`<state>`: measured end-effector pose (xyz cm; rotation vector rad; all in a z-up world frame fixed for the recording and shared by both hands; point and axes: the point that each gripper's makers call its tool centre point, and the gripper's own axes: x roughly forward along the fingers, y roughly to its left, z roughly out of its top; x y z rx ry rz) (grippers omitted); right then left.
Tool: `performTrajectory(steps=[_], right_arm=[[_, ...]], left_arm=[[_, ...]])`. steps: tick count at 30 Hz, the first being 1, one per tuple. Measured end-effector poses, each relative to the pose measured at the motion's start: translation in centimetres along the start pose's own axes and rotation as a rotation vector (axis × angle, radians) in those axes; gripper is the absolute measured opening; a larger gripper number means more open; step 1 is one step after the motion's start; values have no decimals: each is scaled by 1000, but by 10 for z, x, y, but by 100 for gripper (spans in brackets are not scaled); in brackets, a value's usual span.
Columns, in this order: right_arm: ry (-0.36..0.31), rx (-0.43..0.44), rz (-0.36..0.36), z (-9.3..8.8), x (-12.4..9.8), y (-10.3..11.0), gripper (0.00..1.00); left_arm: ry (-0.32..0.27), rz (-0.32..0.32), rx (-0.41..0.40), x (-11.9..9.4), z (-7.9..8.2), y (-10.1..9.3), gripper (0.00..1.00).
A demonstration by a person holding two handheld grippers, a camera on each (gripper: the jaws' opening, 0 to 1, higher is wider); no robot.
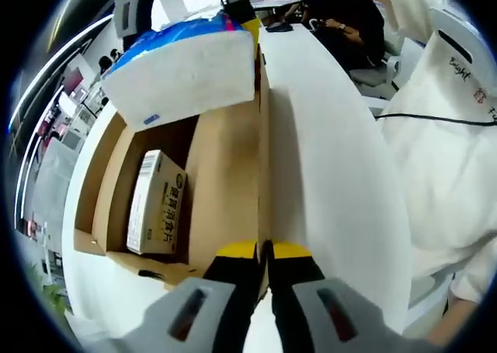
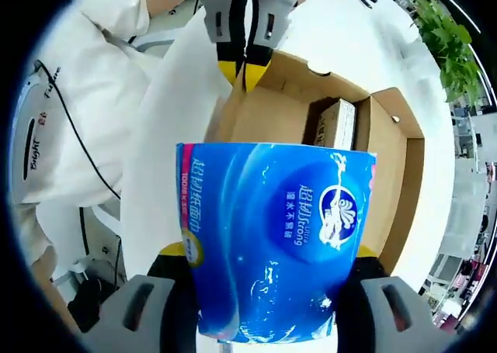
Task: Operate the shoe box by opening the lid, removing the specified soft item, and placing it in the target area until the item is outside and the box remains undamaged.
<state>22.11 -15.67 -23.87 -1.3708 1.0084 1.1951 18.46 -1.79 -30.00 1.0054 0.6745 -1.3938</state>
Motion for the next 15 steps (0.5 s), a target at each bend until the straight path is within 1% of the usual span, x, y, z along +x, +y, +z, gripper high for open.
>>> performTrajectory(steps=[3, 4, 6, 7, 9, 11, 15], right_arm=[[19, -8, -14, -9, -1, -4, 69], [30, -24, -30, -13, -2, -6, 69], [39, -25, -38, -15, -2, -8, 69], [38, -42, -44, -14, -2, -8, 69], [33, -45, -34, -10, -2, -6, 69], [9, -44, -20, -5, -2, -5, 69], [17, -42, -30, -8, -7, -5, 69]], left_arm=[[5, 2, 1, 0, 0, 0, 3], [4, 3, 4, 0, 0, 0, 3], [3, 3, 5, 0, 0, 0, 3], [2, 1, 5, 0, 0, 1, 3], [1, -4, 3, 0, 0, 1, 3], [3, -4, 0, 0, 0, 0, 3], [-6, 9, 10, 0, 0, 0, 4]])
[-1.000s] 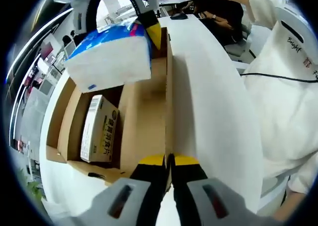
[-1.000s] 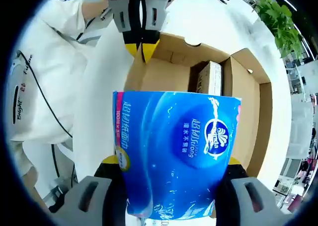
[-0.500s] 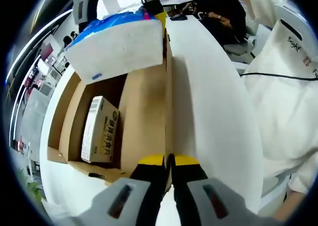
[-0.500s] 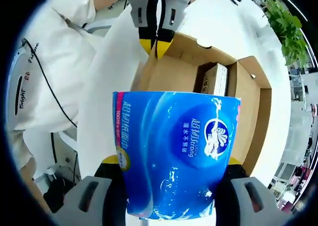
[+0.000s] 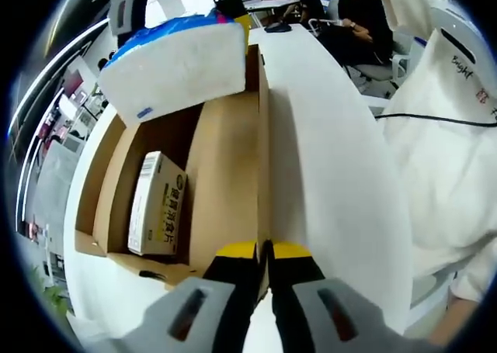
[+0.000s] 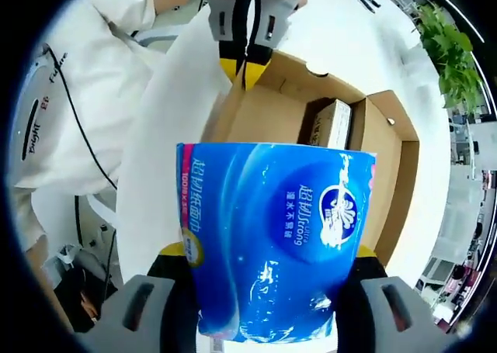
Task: Operate the shoe box by opening the lid, removing the specified soft item, and placing it in the target area until the item is outside and the box remains undamaged.
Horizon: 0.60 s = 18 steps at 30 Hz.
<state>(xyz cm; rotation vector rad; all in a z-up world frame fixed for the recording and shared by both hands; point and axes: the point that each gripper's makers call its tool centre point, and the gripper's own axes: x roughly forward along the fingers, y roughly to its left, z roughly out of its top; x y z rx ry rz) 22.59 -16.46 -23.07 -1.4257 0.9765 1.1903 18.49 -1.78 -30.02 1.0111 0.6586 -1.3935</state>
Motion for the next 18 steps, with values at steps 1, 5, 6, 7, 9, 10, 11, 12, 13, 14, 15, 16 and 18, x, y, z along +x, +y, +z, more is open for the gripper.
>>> performTrajectory(steps=[1, 5, 6, 7, 9, 10, 11, 12, 13, 14, 15, 16, 18], right_arm=[[-2, -2, -2, -2, -2, 1, 69], [-16, -7, -22, -9, -6, 1, 69], [-13, -13, -49, -12, -7, -4, 69], [-10, 1, -47, -14, -8, -4, 69], [-7, 1, -45, -17, -9, -3, 69], [-6, 10, -33, -19, -11, -1, 69], [3, 8, -19, -22, -15, 3, 69], [7, 8, -24, -23, -17, 3, 69], [3, 14, -32, -24, -20, 2, 69], [-3, 18, -32, -25, -22, 3, 69], [-19, 25, -33, -24, -23, 3, 69], [-43, 40, -27, -23, -24, 5, 69], [-50, 41, -30, -25, -23, 5, 69]], left_arm=[[1, 1, -2, 0, 0, 0, 4], [6, -6, -4, 0, 0, 0, 4], [5, -6, -3, 0, 0, 0, 4], [5, -7, -1, 0, 0, 0, 4], [4, -6, -5, 0, 0, 0, 4], [4, -4, -2, 0, 0, 0, 4], [3, -2, -1, 0, 0, 0, 4], [-1, 2, 3, 0, 0, 0, 4], [-2, 3, 3, 0, 0, 0, 4], [-3, 4, 3, 0, 0, 1, 4], [-4, 6, 1, 0, 1, 1, 4], [-5, 7, 2, 0, 1, 1, 4], [-3, 6, 3, 0, 1, 1, 4]])
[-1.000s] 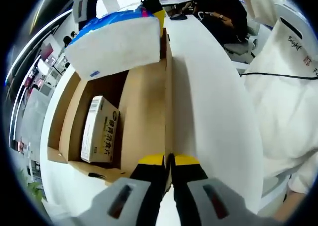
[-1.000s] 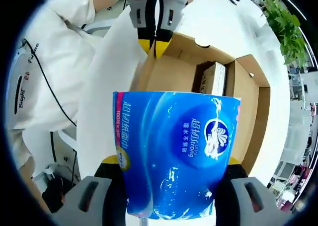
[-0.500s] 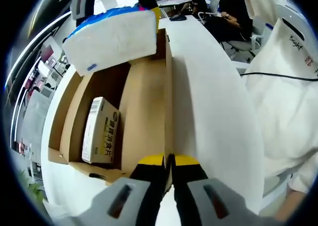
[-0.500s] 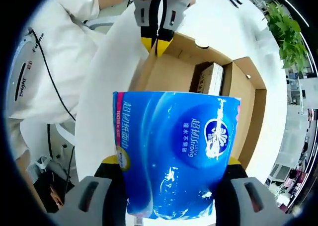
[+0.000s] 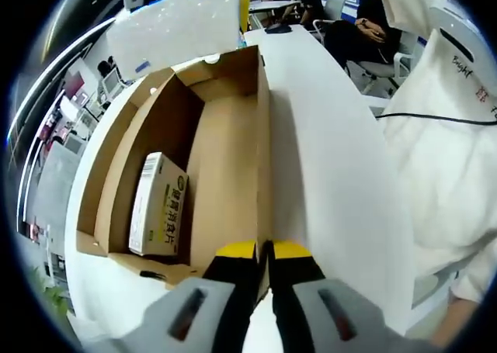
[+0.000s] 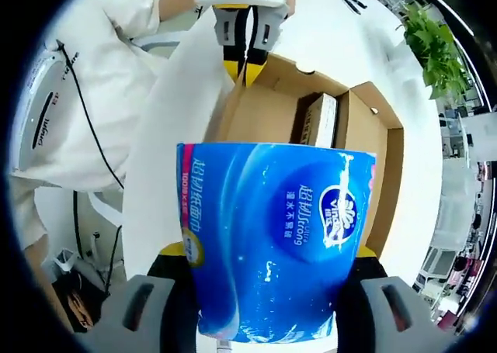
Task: Operate the shoe box by opening the lid, removing the specified soft item, and placing it in the target area until the item is outside and the box remains undamaged.
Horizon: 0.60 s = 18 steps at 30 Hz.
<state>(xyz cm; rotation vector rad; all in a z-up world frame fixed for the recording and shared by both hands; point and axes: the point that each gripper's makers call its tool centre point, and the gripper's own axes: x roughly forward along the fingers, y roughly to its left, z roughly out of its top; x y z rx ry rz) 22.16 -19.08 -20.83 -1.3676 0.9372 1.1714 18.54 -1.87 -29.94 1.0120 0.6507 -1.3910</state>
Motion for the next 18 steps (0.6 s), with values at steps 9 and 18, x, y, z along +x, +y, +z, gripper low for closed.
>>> performTrajectory(steps=[9, 18], right_arm=[[41, 86, 22, -21, -5, 9, 69], [73, 101, 5, -36, -7, 21, 69]], left_arm=[[10, -36, -32, 0, 1, 0, 3], [11, -73, -40, 1, 1, 0, 1]])
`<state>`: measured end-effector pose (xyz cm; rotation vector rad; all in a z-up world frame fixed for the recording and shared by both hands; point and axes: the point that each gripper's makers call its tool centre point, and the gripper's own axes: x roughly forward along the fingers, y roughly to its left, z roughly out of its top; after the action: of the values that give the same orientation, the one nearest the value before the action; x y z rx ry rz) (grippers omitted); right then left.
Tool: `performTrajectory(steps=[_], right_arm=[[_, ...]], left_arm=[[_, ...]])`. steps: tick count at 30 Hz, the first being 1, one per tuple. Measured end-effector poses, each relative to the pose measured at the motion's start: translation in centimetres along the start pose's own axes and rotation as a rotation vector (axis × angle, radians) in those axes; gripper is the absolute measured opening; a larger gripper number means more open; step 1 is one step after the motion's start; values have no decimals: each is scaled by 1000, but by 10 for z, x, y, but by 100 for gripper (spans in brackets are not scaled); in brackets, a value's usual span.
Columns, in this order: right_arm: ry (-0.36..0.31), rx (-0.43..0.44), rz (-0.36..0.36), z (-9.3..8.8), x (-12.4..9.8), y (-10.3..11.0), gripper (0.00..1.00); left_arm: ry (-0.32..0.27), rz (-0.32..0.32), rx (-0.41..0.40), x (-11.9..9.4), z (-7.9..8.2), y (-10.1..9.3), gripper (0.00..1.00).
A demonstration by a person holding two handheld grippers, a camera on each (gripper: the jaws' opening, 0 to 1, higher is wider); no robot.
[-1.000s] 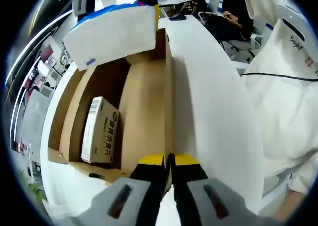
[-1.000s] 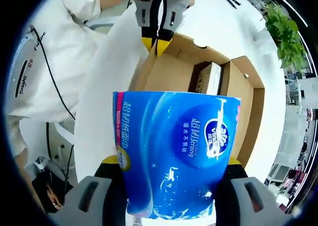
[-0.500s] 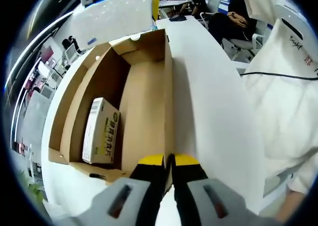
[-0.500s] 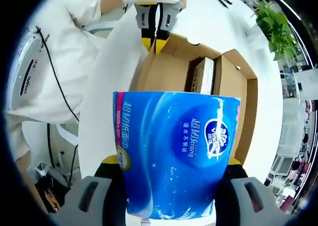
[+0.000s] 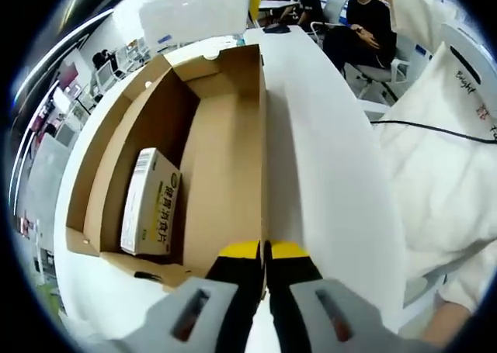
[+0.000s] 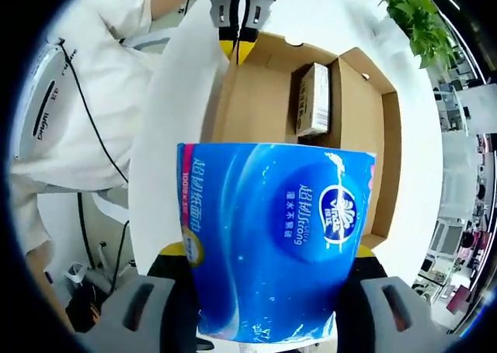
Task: Operate the shoe box by opening the lid, removing the specified soft item, and placing it in the target area until the item is outside and the box remains undamaged.
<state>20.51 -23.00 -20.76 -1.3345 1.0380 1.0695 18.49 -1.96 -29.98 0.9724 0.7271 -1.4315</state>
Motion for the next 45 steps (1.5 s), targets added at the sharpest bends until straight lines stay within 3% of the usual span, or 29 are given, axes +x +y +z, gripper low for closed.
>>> performTrajectory(steps=[21, 27, 34, 45], right_arm=[[-29, 47, -9, -31, -5, 2, 69], [0, 43, -18, -44, -7, 2, 69], [17, 30, -40, -61, -25, 0, 69], [40, 42, -35, -78, -22, -4, 69]], left_arm=[[-11, -9, -1, 1, 0, -1, 1], [-12, -8, -1, 1, 0, -1, 1], [-11, -17, -5, 1, 1, -1, 1], [-16, -9, -2, 1, 1, -1, 1]])
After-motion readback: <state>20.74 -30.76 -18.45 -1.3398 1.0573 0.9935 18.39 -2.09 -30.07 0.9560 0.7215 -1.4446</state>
